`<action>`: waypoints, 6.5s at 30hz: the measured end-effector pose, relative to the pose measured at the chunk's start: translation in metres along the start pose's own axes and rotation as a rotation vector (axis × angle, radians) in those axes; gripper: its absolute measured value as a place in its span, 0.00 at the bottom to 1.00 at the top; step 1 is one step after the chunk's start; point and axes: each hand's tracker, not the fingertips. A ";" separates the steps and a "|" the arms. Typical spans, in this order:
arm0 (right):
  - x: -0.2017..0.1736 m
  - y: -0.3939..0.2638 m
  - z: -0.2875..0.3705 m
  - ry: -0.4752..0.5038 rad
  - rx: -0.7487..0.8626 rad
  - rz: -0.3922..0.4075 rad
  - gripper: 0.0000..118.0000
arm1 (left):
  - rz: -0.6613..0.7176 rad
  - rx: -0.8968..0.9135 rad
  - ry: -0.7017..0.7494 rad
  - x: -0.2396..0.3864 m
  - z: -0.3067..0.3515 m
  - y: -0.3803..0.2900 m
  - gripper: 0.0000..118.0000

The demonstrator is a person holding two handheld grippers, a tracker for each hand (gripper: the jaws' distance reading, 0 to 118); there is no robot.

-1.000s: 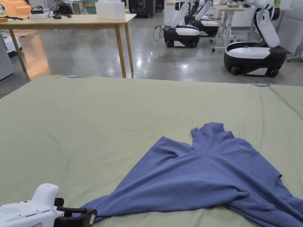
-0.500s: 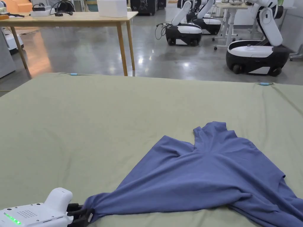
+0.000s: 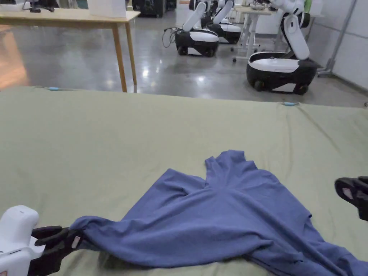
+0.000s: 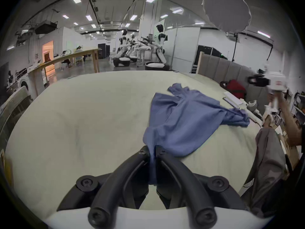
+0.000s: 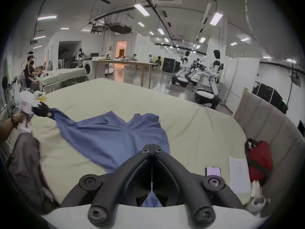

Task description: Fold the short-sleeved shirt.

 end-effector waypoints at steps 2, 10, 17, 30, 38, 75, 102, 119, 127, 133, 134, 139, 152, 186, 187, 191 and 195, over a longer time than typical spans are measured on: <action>0.014 0.007 -0.062 0.016 -0.076 -0.001 0.01 | -0.009 0.007 -0.017 0.002 -0.007 0.006 0.03; 0.053 0.014 -0.242 0.013 -0.271 -0.063 0.95 | 0.008 0.002 -0.054 0.021 -0.016 0.021 0.03; 0.039 0.003 -0.312 0.018 -0.473 -0.084 0.67 | -0.012 -0.004 -0.048 0.027 -0.018 0.032 0.03; 0.006 0.019 -0.225 0.058 -0.290 -0.133 0.03 | 0.005 0.058 -0.002 0.022 -0.020 0.043 0.03; 0.034 0.140 -0.084 -0.081 0.105 -0.153 0.04 | 0.030 0.285 -0.055 0.034 -0.023 0.178 0.03; 0.128 0.409 -0.045 -0.382 0.514 -0.369 0.04 | -0.012 0.540 0.344 -0.022 -0.011 0.517 0.03; 0.121 0.197 -0.072 -0.275 0.361 -0.416 0.04 | 0.082 0.417 0.176 -0.039 -0.100 0.310 0.03; 0.017 -0.050 0.104 -0.001 0.060 -0.137 0.04 | 0.109 0.219 -0.072 0.000 0.034 0.032 0.03; -0.017 -0.136 0.092 0.101 -0.276 -0.095 0.04 | 0.184 0.011 -0.067 -0.005 0.039 -0.066 0.03; -0.010 -0.166 0.070 0.103 -0.408 -0.090 0.04 | 0.204 -0.059 -0.077 -0.012 0.028 -0.094 0.03; -0.007 -0.170 0.066 0.111 -0.432 -0.107 0.04 | 0.208 -0.070 -0.083 -0.011 0.027 -0.096 0.03; -0.005 -0.186 0.055 0.151 -0.493 -0.106 0.05 | 0.181 -0.125 -0.066 -0.011 0.019 -0.106 0.03; 0.005 -0.157 0.174 -0.129 -0.083 -0.264 0.98 | 0.244 -0.002 -0.017 -0.009 0.082 -0.101 0.98; -0.061 -0.140 0.169 -0.110 -0.108 -0.255 0.00 | 0.060 -0.082 0.036 0.003 0.011 -0.112 0.04; -0.060 -0.140 0.165 -0.110 -0.117 -0.240 0.00 | 0.064 -0.082 0.034 0.002 0.011 -0.110 0.04; -0.053 -0.147 0.138 -0.083 -0.163 -0.183 0.04 | 0.084 -0.078 0.030 0.010 0.014 -0.108 0.04; -0.039 -0.165 0.100 -0.046 -0.244 -0.194 0.90 | 0.087 -0.078 0.028 0.013 0.014 -0.108 0.04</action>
